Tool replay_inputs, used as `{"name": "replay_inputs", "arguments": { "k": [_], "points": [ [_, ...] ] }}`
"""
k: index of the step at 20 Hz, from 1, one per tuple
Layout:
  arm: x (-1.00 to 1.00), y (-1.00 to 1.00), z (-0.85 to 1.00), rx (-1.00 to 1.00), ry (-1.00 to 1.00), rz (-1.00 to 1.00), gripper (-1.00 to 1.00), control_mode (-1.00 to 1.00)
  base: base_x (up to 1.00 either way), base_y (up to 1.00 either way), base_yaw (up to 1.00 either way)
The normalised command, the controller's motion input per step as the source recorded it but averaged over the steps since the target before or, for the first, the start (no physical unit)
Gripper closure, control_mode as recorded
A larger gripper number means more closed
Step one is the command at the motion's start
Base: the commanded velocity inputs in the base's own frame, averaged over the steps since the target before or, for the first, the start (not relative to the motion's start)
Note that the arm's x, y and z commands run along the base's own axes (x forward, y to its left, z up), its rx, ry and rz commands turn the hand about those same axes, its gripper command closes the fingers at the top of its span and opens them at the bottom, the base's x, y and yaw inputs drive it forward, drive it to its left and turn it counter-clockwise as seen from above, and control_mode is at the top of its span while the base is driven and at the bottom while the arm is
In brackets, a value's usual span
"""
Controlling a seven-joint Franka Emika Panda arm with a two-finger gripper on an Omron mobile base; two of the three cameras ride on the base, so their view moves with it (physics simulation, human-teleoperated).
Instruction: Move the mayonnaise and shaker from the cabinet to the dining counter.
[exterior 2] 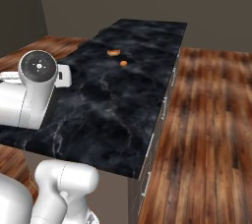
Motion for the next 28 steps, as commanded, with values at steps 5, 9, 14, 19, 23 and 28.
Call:
{"name": "replay_inputs", "arguments": {
  "k": [5, 9, 14, 19, 23, 28],
  "points": [
    [0.0, 0.0, 0.0, 0.0, 0.0, 0.0, 1.0, 1.0, 0.04, -0.08, 0.0],
    [0.0, 0.0, 0.0, 0.0, 0.0, 0.0, 1.0, 1.0, 0.09, 0.0, 0.0],
    [0.02, -0.06, 0.0, 0.01, 0.03, 0.0, 1.0, -1.0, 0.0, -0.02, 0.0],
    [0.35, -0.05, -0.19, 0.07, 0.0, 0.0, 1.0, -1.0, 0.0, 0.0, 0.0],
    [0.39, -0.11, -0.24, 0.08, 0.0, 0.0, 1.0, -1.0, 0.0, 0.0, 0.0],
    [0.44, -0.01, -0.37, 0.03, 0.0, 0.0, 1.0, -1.0, 0.0, 0.0, 0.0]
  ]
}}
